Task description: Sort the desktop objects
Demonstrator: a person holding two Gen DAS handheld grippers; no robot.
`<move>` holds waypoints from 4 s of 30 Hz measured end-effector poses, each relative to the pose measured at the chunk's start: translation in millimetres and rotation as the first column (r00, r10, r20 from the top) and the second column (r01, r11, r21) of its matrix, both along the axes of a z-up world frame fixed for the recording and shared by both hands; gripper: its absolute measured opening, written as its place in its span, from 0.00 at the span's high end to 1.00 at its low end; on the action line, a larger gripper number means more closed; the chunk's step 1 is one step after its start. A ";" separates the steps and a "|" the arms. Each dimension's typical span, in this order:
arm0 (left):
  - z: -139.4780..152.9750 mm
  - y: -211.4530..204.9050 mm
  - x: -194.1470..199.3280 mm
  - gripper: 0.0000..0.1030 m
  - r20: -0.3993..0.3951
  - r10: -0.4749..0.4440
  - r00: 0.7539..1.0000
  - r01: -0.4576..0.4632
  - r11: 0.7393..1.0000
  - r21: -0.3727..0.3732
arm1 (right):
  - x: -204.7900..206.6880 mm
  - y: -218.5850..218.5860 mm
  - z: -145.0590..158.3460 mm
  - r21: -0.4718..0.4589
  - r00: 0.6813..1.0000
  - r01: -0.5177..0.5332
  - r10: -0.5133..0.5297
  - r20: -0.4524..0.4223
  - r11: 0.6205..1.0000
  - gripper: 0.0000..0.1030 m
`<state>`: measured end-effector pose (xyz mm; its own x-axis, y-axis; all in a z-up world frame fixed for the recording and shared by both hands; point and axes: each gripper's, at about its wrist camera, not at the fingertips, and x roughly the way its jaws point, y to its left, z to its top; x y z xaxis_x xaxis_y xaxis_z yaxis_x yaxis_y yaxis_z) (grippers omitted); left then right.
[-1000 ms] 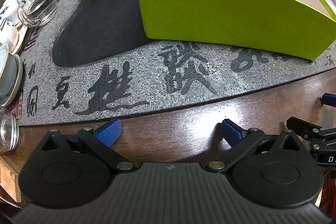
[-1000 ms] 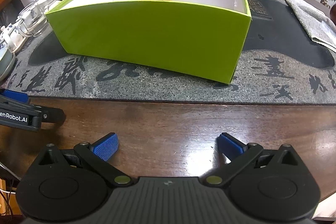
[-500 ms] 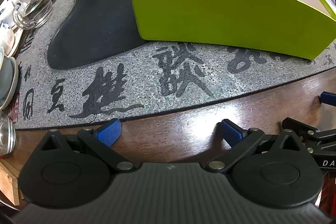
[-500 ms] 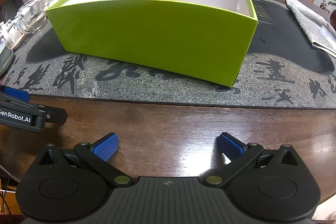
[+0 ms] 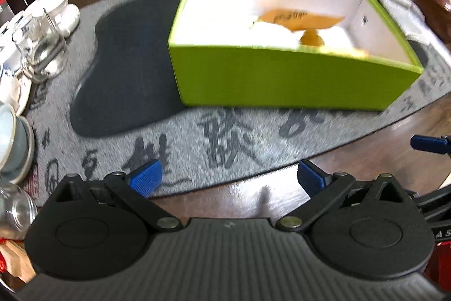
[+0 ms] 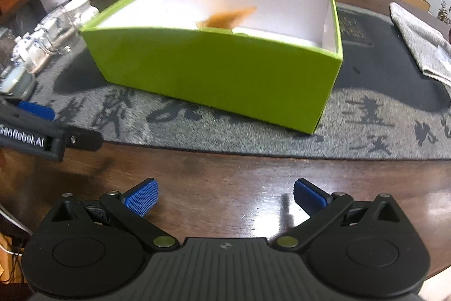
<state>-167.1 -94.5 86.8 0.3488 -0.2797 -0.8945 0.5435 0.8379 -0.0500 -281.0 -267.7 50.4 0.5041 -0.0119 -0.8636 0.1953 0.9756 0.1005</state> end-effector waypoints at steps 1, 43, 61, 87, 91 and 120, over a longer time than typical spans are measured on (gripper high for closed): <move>6.8 0.8 1.8 0.02 0.009 -0.003 1.000 0.003 1.000 -0.012 | -1.1 -0.9 5.7 0.004 1.000 -0.008 0.008 0.008 1.000 0.00; 4.2 -101.8 316.4 0.02 -0.027 0.127 0.991 -0.130 0.985 -0.111 | 244.3 -245.3 23.4 0.235 0.976 0.199 -0.214 0.043 0.952 0.00; -42.3 -121.8 342.6 0.02 -0.173 0.108 0.979 -0.133 0.982 -0.138 | 288.4 -243.9 -28.9 0.321 0.987 0.146 -0.118 -0.104 0.936 0.00; -63.2 -145.9 358.0 0.02 -0.326 0.109 0.939 -0.142 0.987 -0.078 | 319.4 -243.4 -47.2 0.347 0.972 0.154 -0.078 -0.222 0.925 0.00; -62.6 -150.5 354.3 0.02 -0.311 0.097 0.945 -0.123 0.990 -0.066 | 321.7 -240.9 -46.9 0.331 0.970 0.147 -0.070 -0.232 0.932 0.00; 14.1 -135.7 317.0 0.02 -0.169 0.083 0.982 -0.111 0.981 -0.161 | 289.5 -239.3 18.9 0.297 0.990 0.142 -0.134 -0.050 0.944 0.00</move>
